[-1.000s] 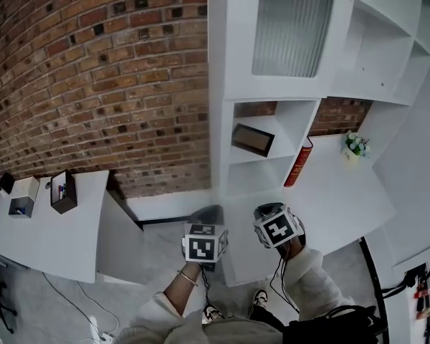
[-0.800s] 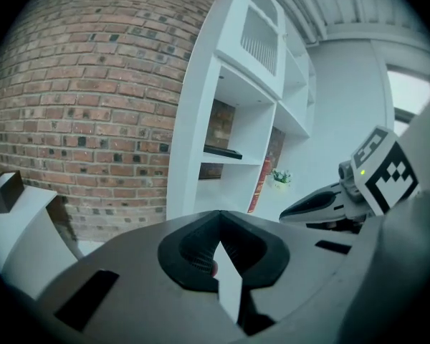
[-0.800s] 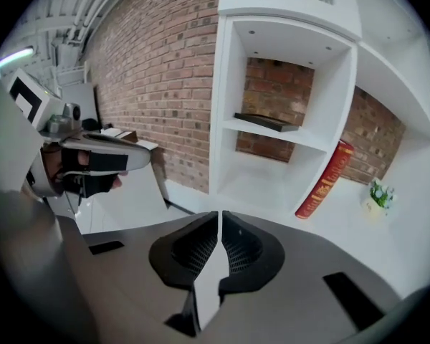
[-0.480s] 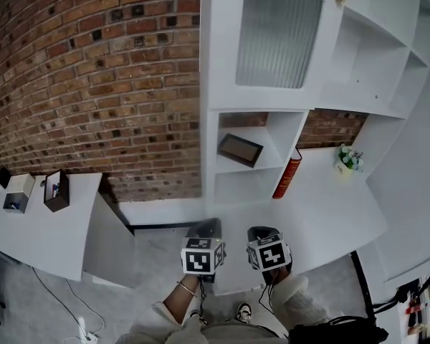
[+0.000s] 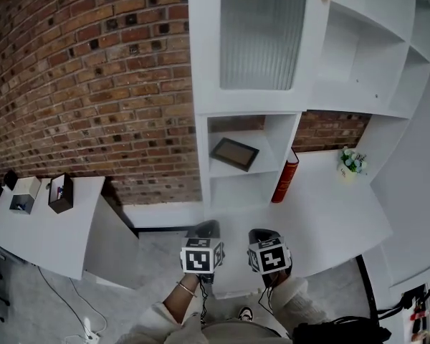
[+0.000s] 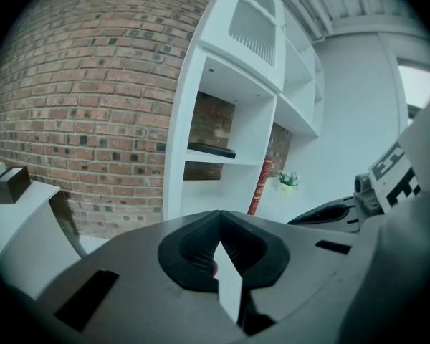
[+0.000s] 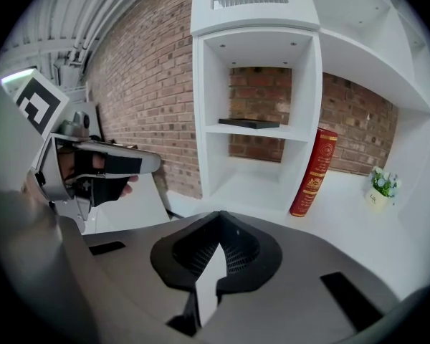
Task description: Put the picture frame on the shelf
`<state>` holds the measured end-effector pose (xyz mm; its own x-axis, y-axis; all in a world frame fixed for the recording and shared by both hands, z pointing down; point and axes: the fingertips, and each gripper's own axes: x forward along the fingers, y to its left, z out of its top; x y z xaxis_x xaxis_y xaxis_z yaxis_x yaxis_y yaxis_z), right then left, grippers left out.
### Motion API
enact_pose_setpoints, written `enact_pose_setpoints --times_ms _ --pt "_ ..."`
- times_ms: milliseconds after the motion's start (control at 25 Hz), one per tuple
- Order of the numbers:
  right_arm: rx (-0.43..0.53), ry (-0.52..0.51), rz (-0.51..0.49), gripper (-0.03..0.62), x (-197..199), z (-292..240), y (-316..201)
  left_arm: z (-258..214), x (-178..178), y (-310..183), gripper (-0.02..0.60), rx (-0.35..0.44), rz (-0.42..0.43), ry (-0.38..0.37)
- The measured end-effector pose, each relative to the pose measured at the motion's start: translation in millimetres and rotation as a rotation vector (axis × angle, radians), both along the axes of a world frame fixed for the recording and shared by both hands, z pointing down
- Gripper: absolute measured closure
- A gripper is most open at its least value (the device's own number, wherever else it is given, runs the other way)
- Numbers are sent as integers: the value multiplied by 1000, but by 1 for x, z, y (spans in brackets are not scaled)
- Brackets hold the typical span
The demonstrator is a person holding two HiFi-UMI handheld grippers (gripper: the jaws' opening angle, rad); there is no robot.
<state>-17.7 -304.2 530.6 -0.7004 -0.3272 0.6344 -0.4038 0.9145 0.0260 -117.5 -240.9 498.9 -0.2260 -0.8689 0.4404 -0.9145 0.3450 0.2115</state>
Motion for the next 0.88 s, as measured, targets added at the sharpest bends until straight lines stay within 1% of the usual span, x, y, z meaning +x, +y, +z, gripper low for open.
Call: enact_pose_setpoints --times_ms 360,680,880 --pt "-3 3 -15 571 4 0 -7 3 4 -8 574 0 -15 31" --pt "-36 -13 30 571 15 3 -9 7 11 -7 574 -8 -13 42" --pt "-41 -14 48 571 20 4 -9 9 14 -6 574 -6 -8 47"
